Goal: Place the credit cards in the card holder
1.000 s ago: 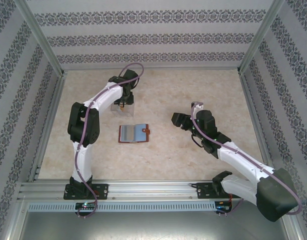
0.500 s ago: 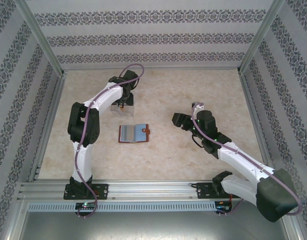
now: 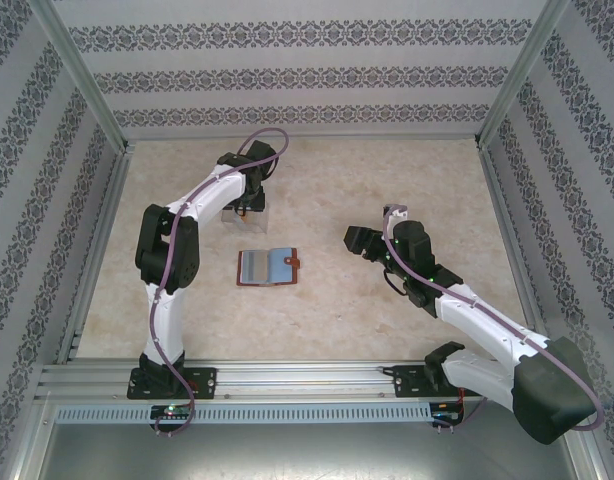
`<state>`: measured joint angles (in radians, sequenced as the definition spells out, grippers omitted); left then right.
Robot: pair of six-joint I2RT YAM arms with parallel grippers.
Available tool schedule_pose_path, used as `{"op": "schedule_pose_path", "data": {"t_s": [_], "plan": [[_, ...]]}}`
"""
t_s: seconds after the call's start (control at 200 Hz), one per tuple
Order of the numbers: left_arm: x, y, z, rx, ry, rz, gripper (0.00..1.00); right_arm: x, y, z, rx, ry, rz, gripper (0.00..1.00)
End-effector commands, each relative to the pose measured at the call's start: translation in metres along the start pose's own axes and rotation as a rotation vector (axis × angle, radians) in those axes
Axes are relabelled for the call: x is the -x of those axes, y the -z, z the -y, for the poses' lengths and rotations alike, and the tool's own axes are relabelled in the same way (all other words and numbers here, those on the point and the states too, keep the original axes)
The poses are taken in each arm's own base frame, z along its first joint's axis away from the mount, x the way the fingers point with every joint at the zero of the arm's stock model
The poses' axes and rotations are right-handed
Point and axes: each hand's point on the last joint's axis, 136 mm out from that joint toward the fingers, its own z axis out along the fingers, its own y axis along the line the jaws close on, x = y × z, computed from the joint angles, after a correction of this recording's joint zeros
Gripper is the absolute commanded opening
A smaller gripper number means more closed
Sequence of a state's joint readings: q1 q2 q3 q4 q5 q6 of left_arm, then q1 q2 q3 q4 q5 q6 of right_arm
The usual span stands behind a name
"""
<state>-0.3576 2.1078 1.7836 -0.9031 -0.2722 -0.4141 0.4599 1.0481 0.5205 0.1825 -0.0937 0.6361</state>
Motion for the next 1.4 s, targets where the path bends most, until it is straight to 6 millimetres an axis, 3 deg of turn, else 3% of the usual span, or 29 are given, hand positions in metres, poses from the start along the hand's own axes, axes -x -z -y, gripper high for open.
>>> {"op": "schedule_pose_path", "data": {"t_s": [0.0,0.24,0.41,0.999,1.394], "plan": [[-0.010,-0.011,-0.010,0.038,-0.037,-0.056,0.57,-0.002,0.000,0.006,-0.016,-0.006,-0.005,0.71],[-0.016,-0.019,-0.016,0.068,-0.046,-0.079,0.56,-0.001,0.000,0.006,-0.014,-0.008,-0.004,0.71],[-0.009,-0.011,-0.023,0.092,-0.033,-0.038,0.49,-0.002,0.001,0.006,-0.016,-0.006,-0.002,0.71],[0.003,0.005,-0.046,0.207,-0.030,0.044,0.41,0.000,0.001,0.008,-0.021,-0.019,0.005,0.71],[0.002,0.007,-0.042,0.177,-0.025,0.038,0.24,0.001,0.001,0.008,-0.022,-0.020,0.006,0.71]]}}
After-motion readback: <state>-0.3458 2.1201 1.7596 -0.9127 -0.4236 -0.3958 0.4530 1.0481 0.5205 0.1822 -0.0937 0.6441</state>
